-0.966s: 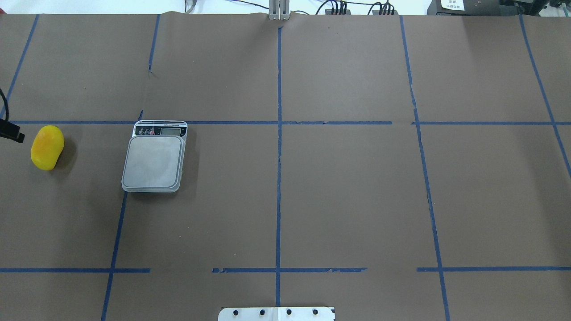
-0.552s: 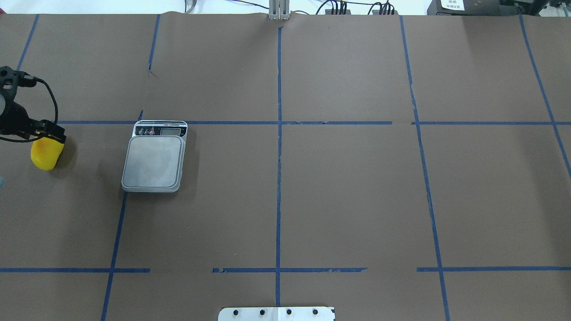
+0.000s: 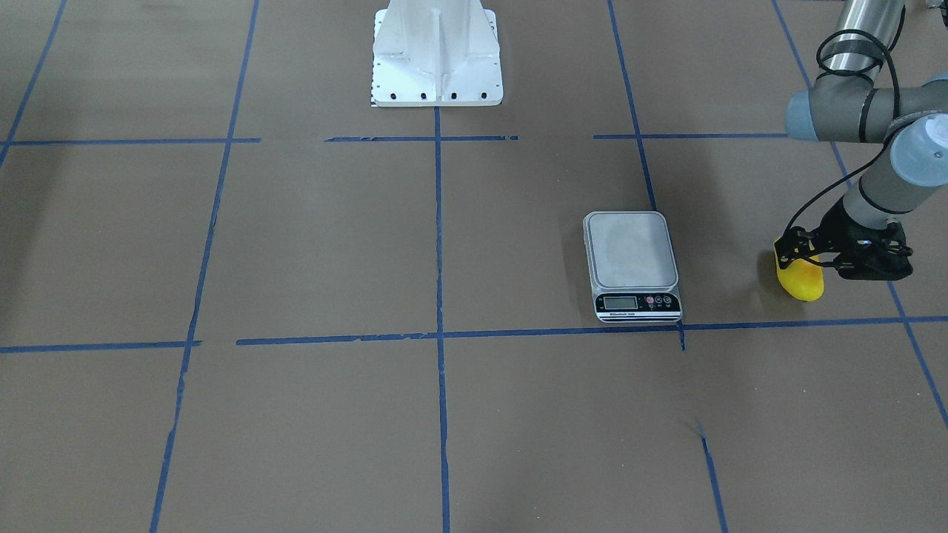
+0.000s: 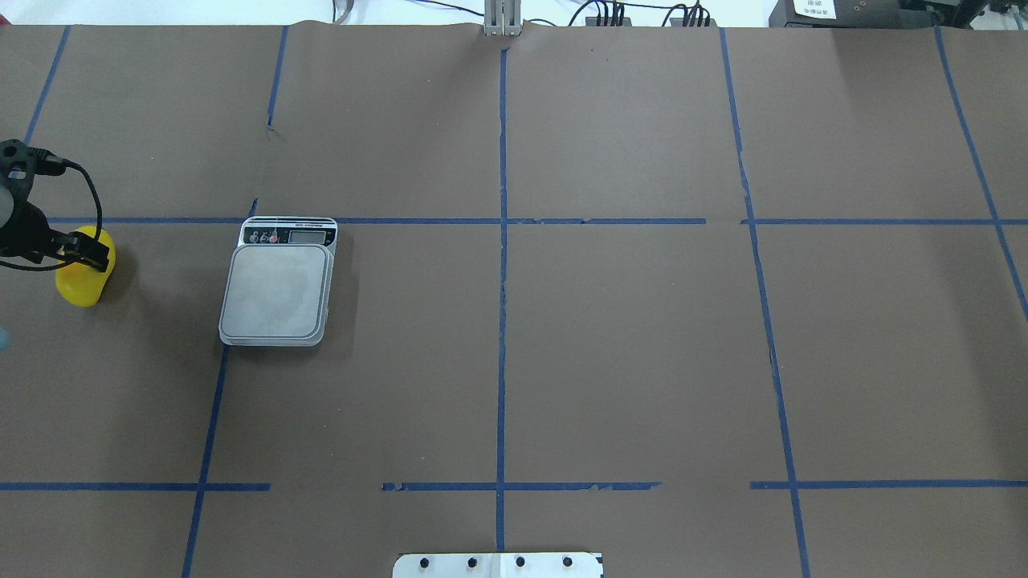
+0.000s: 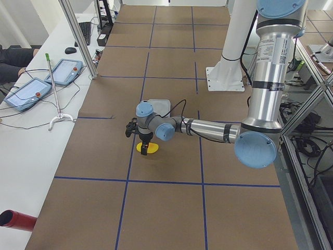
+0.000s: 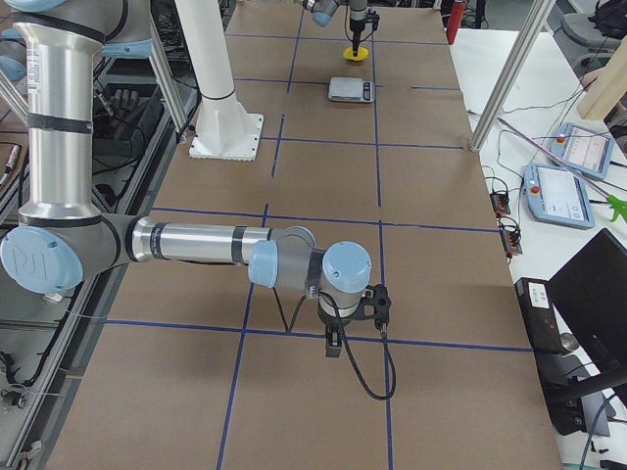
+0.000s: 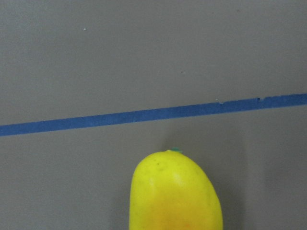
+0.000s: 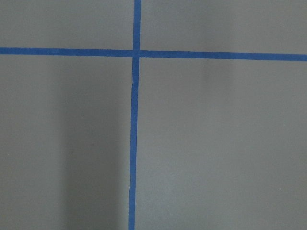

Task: Weigh mango
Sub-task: 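Lower the left gripper onto the yellow mango and close on it, then lift the mango with the left gripper and carry it over the scale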

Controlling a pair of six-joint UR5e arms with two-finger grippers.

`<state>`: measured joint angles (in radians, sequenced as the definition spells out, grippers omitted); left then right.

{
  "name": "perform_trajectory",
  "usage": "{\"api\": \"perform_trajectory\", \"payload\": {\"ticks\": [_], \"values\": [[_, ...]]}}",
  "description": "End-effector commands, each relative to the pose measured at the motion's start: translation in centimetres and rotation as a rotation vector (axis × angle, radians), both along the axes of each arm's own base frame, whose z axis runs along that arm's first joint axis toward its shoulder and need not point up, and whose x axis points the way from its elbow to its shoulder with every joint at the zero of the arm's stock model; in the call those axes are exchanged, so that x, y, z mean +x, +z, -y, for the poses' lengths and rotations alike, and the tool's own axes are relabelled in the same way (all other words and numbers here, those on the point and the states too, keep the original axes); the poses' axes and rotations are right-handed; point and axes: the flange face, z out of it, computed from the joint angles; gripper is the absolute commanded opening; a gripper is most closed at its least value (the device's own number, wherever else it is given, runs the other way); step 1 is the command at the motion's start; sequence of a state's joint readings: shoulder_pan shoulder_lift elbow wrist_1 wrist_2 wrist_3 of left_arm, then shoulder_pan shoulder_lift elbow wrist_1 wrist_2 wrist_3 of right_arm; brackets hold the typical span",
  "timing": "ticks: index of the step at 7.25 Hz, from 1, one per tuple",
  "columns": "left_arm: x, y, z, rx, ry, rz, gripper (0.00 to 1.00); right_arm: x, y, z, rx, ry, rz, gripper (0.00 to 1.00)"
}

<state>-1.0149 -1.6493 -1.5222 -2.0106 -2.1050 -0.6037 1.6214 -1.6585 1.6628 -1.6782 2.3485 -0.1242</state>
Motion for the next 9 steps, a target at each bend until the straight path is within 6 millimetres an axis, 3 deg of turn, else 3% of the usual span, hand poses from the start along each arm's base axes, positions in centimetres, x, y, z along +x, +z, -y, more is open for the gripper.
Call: {"api": "perform_trajectory", "payload": {"ticks": [1, 2, 3, 4, 7, 8, 9], "values": [[0.6, 0.2, 0.4, 0.003, 0.006, -0.004, 1.0, 0.0, 0.0, 0.0, 0.0, 0.0, 0.0, 1.0], [0.8, -0.4, 0.6, 0.013, 0.006, -0.014, 0.85, 0.0, 0.0, 0.0, 0.0, 0.0, 0.0, 1.0], [0.8, -0.4, 0.6, 0.011, 0.004, -0.015, 0.3, 0.0, 0.0, 0.0, 0.0, 0.0, 0.0, 1.0], [0.8, -1.1, 0.6, 0.021, 0.006, -0.025, 0.0, 0.0, 0.0, 0.0, 0.0, 0.0, 0.0, 1.0], [0.3, -15.4, -1.5, -0.034, -0.063, -0.153, 0.0, 0.0, 0.0, 0.0, 0.0, 0.0, 0.0, 1.0], [3.4, -17.9, -2.5, -0.088, -0.088, -0.182, 0.0, 0.0, 0.0, 0.0, 0.0, 0.0, 0.0, 1.0], [10.4, -21.1, -3.9, -0.144, -0.06, -0.21, 0.0, 0.0, 0.0, 0.0, 0.0, 0.0, 0.0, 1.0]]}}
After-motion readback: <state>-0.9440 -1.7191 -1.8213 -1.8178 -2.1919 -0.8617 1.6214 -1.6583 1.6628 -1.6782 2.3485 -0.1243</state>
